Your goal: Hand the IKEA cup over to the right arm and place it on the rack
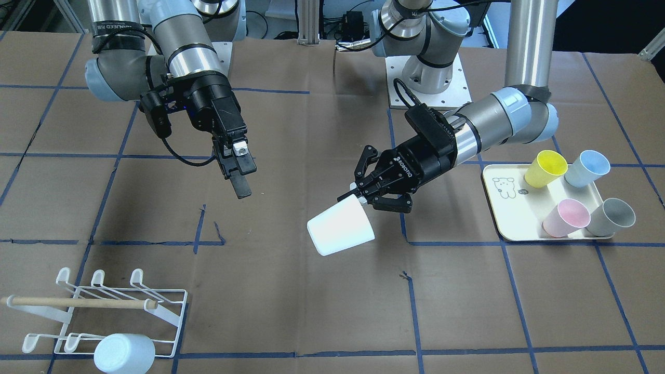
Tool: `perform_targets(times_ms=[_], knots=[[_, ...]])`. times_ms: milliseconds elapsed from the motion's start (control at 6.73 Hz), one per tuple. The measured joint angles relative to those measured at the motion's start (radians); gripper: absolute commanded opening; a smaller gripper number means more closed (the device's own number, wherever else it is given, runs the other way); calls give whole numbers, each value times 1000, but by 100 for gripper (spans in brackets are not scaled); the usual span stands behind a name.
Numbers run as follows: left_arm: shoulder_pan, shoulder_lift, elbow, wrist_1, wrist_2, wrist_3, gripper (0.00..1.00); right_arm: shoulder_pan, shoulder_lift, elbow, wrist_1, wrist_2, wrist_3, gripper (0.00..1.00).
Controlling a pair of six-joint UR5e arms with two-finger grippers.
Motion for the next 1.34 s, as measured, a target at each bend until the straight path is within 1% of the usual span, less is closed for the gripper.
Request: perform_targets(times_ms=[149, 297, 446, 594, 1040, 1337], knots=[[-1, -1, -5, 5, 0, -3, 2, 0, 8, 0, 3, -3, 39, 100], [-2, -2, -5, 6, 0, -9, 3, 1, 15, 1, 9, -8, 119, 100], [-3, -3, -5, 7, 0, -12, 3, 2, 21, 1, 14, -26, 191, 100], [-3, -4, -4, 7, -1, -13, 3, 6, 32, 1, 24, -52, 224, 100], [-6, -7, -2, 7, -2, -13, 3, 42, 52, -11, 72, -63, 243, 100], [-9, -7, -3, 7, -2, -15, 3, 82, 86, -60, 74, -62, 249, 99]])
